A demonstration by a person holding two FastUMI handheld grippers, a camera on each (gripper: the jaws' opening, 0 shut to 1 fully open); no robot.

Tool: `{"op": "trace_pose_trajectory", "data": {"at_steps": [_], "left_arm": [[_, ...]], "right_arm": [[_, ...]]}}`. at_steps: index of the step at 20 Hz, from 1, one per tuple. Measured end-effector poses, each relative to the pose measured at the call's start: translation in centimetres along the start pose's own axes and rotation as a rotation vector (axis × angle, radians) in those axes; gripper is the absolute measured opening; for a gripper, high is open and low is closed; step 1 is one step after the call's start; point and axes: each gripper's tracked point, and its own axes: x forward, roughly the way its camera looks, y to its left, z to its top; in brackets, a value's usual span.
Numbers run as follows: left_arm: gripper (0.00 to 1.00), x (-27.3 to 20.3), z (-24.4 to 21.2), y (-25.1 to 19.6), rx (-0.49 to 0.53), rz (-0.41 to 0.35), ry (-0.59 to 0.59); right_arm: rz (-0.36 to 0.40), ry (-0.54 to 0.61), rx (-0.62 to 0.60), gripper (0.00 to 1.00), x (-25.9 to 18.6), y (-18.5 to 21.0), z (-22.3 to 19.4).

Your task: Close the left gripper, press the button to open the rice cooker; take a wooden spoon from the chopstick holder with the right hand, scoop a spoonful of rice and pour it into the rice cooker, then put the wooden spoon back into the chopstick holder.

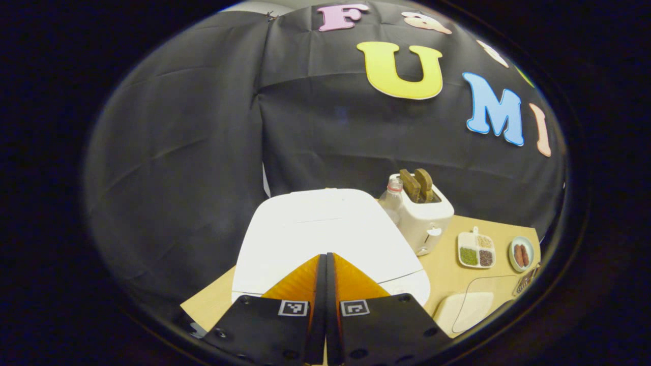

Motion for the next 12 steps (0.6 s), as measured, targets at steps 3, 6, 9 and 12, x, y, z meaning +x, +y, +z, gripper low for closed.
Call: {"op": "trace_pose_trajectory", "data": {"at_steps": [3, 6, 9, 12], "left_arm": [[0.08, 0.5, -0.9, 0.0, 0.003, 0.008, 0.000], [0.09, -0.4, -0.6, 0.3, -0.037, -0.003, -0.013], [0.11, -1.0, -0.3, 0.7, -0.100, -0.016, -0.028], [0.10, 0.3, -0.4, 0.6, -0.076, -0.022, -0.027]], "right_arm": [[0.011, 0.005, -0.007, 0.97, 0.0, 0.3, -0.2], [0.011, 0.001, -0.006, 0.97, -0.3, 0.0, 0.0], [-0.002, -0.001, -0.005, 0.97, -0.8, -0.6, 0.0], [-0.003, 0.006, -0.001, 0.97, -1.5, -0.8, -0.3]]}}
